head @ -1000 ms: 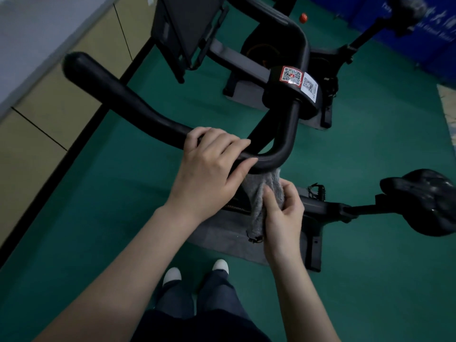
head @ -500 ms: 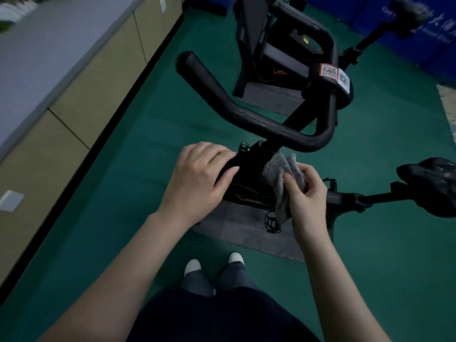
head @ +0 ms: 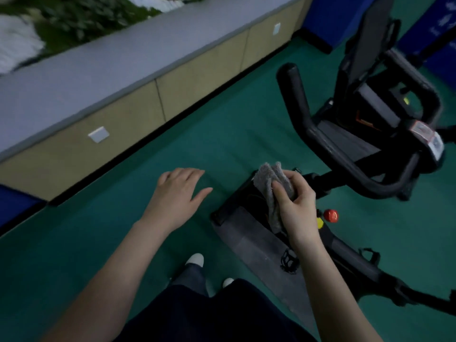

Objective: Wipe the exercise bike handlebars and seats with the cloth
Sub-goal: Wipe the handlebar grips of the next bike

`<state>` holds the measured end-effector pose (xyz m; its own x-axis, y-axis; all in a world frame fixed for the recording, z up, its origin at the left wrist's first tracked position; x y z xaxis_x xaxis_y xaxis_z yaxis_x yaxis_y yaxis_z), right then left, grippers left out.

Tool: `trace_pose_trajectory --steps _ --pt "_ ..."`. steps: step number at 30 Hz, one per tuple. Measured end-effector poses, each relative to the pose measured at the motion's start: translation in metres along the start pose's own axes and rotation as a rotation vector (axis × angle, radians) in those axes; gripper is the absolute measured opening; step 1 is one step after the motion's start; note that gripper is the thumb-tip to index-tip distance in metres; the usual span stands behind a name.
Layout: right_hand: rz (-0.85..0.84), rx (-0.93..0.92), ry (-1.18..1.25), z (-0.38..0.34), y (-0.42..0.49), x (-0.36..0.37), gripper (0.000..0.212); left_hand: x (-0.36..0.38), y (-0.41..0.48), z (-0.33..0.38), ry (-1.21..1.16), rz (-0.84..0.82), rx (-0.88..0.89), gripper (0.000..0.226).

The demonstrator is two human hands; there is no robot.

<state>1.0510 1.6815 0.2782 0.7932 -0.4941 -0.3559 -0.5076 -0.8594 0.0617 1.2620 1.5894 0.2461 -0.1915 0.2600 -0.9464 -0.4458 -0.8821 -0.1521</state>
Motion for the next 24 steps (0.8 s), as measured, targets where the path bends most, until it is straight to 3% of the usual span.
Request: trace_pose_trajectory --steps 6,10,18,24 --pt "-0.212 -0.126 0.005 0.010 -0.005 -0.015 0.022 0.034 -0.057 0.000 -0.062 0.003 -0.278 0.061" --pt "-0.360 -0.139 0.023 0.020 -0.007 -0.013 0.017 0.058 -0.105 0.001 -0.115 0.026 -0.466 0.062" --pt "-0.718 -0.204 0.098 0.010 -0.038 0.029 0.011 0.090 -0.224 0.006 -0.112 0.100 -0.877 0.059" --pt "-0.928 -0.259 0.127 -0.006 -0.082 0.064 0.019 0.100 -0.301 0.012 -0.123 0.196 -1.131 0.058"
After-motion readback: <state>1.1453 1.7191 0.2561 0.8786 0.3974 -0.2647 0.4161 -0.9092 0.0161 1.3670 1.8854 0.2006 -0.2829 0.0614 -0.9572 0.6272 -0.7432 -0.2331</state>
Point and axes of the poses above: each hand's wrist, its own y-axis towards the middle knuckle, its own x-axis out of the palm, z = x × y, the point moved 2 cm from there along y, towards the middle knuckle, and after that the axes turned 6 degrees about -x, right-handed, at the moved point
